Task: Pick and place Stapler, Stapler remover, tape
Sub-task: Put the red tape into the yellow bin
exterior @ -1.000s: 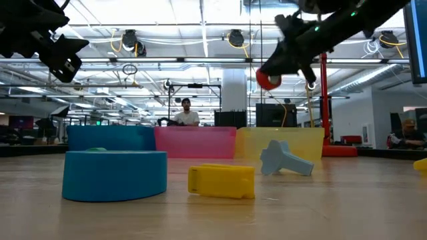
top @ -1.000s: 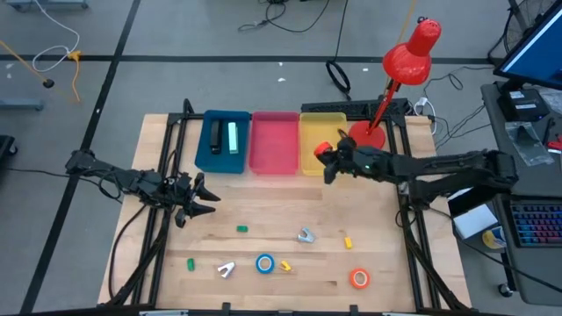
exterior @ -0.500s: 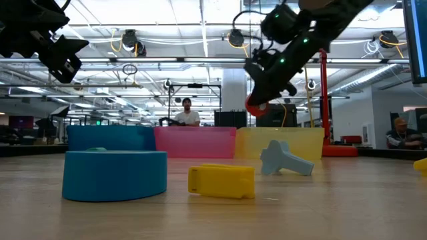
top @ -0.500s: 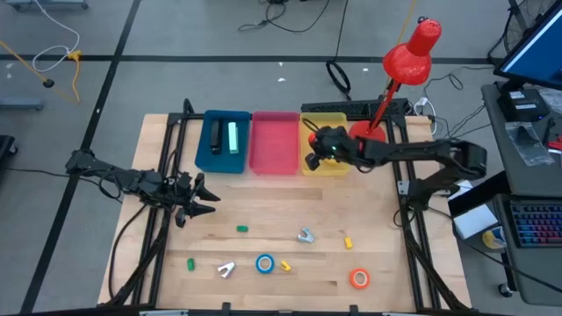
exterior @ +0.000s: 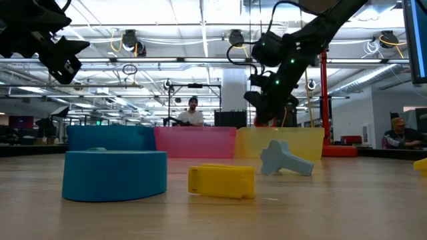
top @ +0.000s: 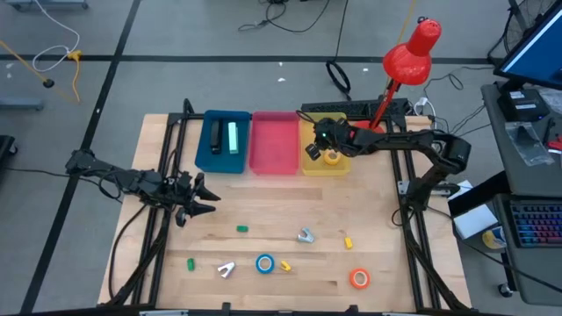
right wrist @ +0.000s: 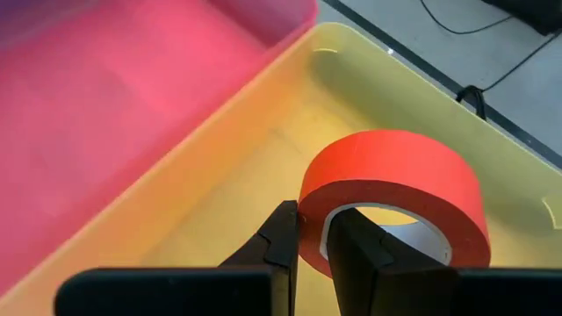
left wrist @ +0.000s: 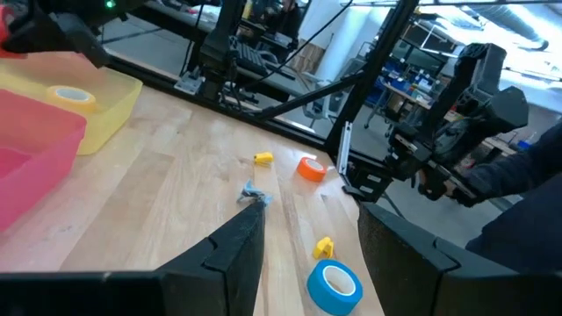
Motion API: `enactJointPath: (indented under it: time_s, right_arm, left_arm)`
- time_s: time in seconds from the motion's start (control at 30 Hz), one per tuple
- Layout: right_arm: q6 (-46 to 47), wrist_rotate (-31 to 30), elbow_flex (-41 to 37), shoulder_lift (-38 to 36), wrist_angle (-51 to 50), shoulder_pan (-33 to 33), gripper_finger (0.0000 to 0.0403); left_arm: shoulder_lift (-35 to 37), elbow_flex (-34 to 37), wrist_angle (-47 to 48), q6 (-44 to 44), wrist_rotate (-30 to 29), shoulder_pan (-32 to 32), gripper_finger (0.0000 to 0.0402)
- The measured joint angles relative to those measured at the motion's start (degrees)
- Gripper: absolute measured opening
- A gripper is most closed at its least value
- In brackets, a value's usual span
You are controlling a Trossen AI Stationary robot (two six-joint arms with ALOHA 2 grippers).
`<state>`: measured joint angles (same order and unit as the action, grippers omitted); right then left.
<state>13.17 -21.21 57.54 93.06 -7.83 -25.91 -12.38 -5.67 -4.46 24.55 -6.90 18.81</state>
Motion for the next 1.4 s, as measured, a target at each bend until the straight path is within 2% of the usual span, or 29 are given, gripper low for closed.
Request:
enactJointPath:
  time_s: [1.4]
  right_arm:
    - [1.11, -0.04, -0.07, 1.59, -2.37, -3.34, 0.0037]
  left_arm:
    - [0.00, 0.01, 0.99, -0.36, -1.20, -0.02, 0.0186]
